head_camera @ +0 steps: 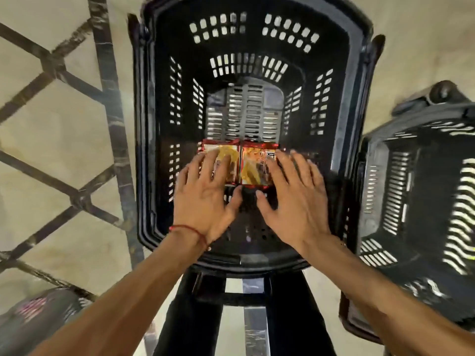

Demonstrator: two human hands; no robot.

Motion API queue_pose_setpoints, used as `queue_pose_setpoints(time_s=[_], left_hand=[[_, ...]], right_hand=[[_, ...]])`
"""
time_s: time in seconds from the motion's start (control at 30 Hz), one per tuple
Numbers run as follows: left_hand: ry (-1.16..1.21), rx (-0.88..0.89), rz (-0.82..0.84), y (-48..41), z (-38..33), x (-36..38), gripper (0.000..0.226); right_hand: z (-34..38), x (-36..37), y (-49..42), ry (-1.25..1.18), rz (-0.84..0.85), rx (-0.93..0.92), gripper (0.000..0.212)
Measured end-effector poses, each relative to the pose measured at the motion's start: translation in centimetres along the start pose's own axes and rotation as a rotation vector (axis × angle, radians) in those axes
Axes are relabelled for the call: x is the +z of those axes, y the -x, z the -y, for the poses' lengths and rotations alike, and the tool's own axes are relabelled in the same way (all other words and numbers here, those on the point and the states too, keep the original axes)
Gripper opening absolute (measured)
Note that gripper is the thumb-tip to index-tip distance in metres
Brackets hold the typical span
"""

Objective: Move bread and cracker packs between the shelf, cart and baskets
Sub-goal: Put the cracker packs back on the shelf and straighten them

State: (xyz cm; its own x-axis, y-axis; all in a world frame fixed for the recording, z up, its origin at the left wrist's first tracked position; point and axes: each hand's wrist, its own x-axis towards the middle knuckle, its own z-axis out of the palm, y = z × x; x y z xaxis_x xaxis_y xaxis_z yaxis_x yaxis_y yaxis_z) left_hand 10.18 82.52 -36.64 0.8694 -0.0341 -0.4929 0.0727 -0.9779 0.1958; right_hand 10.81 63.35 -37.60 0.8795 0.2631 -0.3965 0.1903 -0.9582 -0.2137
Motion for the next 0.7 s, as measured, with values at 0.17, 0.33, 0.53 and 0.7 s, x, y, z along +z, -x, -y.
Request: queue_pose_setpoints(time_s=[0.17,0.33,0.53,0.7], left_hand=[[-0.003,0.002,-0.003,-4.7,1.7,5.1,0.067],[0.021,-0.028,0.048,-6.1,2.6,7.9,0.065],[0.040,-0.064,0.102,-6.6,3.9,9.2,0.064],[0.063,-0.058,0.132,-5.5,4.6,8.7,0.064]], right_hand=[[-1.1,6.0,-3.5,-0.131,0.059,0.118,0.070],[-1.7,10.7,-6.7,-0.649,0.261,0.548,0.077],[-1.6,16.3,-9.6,-0.974,0.353,0.863,0.093],[-2.5,18.2,-9.6,-0.963,0.336,0.912,0.101]])
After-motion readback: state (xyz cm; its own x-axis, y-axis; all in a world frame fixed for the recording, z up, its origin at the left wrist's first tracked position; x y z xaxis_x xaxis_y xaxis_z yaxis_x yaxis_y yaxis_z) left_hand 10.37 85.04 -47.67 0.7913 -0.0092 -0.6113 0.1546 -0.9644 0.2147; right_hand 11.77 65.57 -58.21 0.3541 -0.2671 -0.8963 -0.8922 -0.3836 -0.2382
